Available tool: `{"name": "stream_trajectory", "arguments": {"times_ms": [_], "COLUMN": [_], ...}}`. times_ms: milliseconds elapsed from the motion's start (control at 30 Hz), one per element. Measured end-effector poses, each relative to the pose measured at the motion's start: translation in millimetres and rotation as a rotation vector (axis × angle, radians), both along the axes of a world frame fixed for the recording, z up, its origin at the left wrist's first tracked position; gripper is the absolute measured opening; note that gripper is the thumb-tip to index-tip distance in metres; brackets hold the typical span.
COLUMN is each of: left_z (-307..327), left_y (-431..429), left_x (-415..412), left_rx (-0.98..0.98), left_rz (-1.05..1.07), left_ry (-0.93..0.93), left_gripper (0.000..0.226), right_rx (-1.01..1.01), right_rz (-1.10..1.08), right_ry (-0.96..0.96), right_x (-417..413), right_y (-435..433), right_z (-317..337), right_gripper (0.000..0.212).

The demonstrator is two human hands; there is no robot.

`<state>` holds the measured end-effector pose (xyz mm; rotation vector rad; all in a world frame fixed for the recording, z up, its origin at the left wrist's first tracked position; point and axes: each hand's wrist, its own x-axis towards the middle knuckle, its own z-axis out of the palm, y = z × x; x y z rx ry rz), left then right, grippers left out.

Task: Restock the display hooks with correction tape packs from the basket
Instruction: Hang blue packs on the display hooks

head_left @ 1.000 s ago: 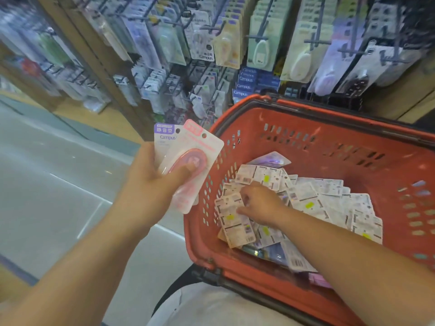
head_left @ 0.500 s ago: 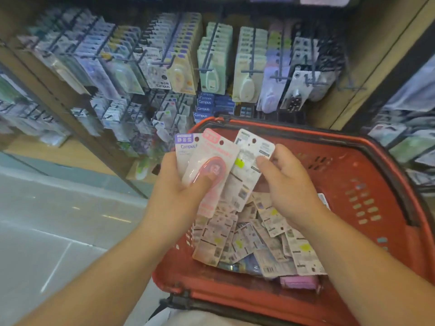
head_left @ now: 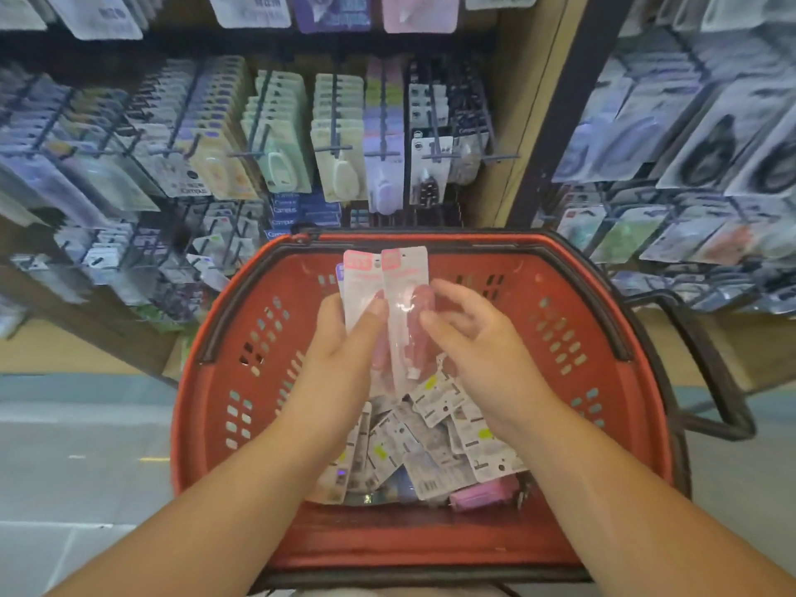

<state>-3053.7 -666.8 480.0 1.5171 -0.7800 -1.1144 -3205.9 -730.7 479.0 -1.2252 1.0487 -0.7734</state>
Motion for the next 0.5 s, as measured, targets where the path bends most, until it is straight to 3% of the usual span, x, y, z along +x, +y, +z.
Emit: {"name": "stream_trajectory", "arguments": {"times_ms": [100, 300, 367, 467, 500], "left_z": [-2.1, -18.3, -24.4, -35.2, -37.6], "left_y": [-2.5, 4.3, 8.1, 12.4, 13.4], "left_x": [-0.1, 18.0, 30.1, 43.6, 45.2], "left_rx": [0.017, 0.044, 0.065, 0.121, 0.137], "left_rz": [-0.044, 0.026, 0.039, 0.032, 0.037], "left_ry": [-0.059, -0.088, -0.097, -0.134, -0.136], "left_gripper": [0.074, 0.072, 0.066, 0.057, 0.059], "right_rx": [0.002, 0.099, 0.061, -0.036, -0.029], "right_rz": [0.057, 0.229, 0.249, 0.484, 0.582], "right_ry": [0.064, 0.128, 0.365, 1.034, 1.221], "right_x": [-4.3, -19.9, -35.8, -55.8, -58.6], "right_y": [0.2, -18.9, -39.0, -61.7, -63.0], "right_z": [-2.7, -14.1, -30.8, -60.8, -70.4], "right_gripper": [0.018, 0.016, 0.017, 0.017, 0.036]}}
